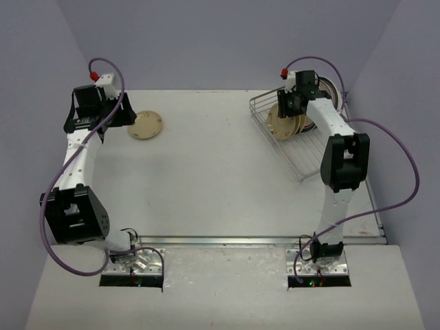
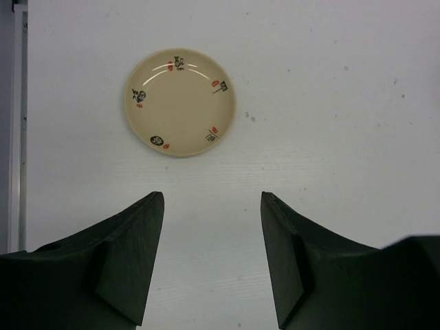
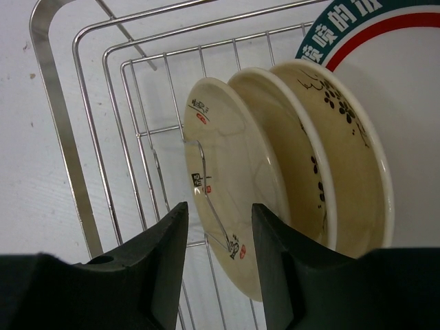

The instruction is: Unload the plates from the dish rack

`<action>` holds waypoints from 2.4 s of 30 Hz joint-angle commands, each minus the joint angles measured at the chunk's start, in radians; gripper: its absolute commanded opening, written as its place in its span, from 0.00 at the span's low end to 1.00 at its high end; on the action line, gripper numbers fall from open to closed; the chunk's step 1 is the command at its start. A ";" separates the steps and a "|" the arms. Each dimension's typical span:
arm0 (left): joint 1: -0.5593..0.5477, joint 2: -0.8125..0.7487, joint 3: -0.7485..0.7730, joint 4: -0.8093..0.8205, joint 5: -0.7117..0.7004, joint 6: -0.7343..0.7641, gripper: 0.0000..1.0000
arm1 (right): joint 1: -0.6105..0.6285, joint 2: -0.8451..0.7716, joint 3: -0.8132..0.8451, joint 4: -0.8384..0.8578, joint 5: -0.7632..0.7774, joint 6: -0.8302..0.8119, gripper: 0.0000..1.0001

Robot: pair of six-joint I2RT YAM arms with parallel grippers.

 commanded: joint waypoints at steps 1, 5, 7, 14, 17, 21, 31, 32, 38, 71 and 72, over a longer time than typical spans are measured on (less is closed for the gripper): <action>-0.045 -0.078 -0.013 0.031 -0.023 0.035 0.57 | -0.004 0.001 0.038 0.045 0.033 -0.047 0.45; -0.053 -0.091 -0.028 0.035 -0.025 0.039 0.57 | -0.001 -0.028 0.031 0.047 0.008 -0.043 0.45; -0.053 -0.091 -0.033 0.036 -0.025 0.039 0.57 | 0.003 -0.056 0.031 0.049 0.001 -0.043 0.45; -0.064 -0.102 -0.037 0.041 -0.017 0.032 0.58 | 0.006 -0.098 0.071 0.053 0.029 -0.073 0.46; -0.070 -0.104 -0.038 0.042 -0.020 0.036 0.58 | 0.007 -0.082 0.086 0.052 0.065 -0.097 0.46; -0.075 -0.104 -0.047 0.044 -0.029 0.048 0.58 | 0.007 -0.062 0.074 0.072 0.083 -0.115 0.46; -0.078 -0.105 -0.065 0.051 -0.039 0.059 0.58 | 0.007 -0.002 0.068 0.075 0.078 -0.131 0.41; -0.076 -0.105 -0.066 0.054 -0.039 0.059 0.58 | 0.007 0.002 0.064 0.073 0.073 -0.132 0.40; -0.078 -0.104 -0.068 0.056 -0.040 0.059 0.58 | 0.007 0.022 0.033 0.071 0.063 -0.150 0.36; -0.157 -0.174 0.043 0.047 0.468 -0.063 0.65 | 0.078 -0.537 -0.195 0.176 -0.459 0.221 0.00; -0.184 -0.180 0.045 0.048 0.482 -0.075 0.65 | 0.105 -0.565 -0.252 0.189 -0.462 0.227 0.00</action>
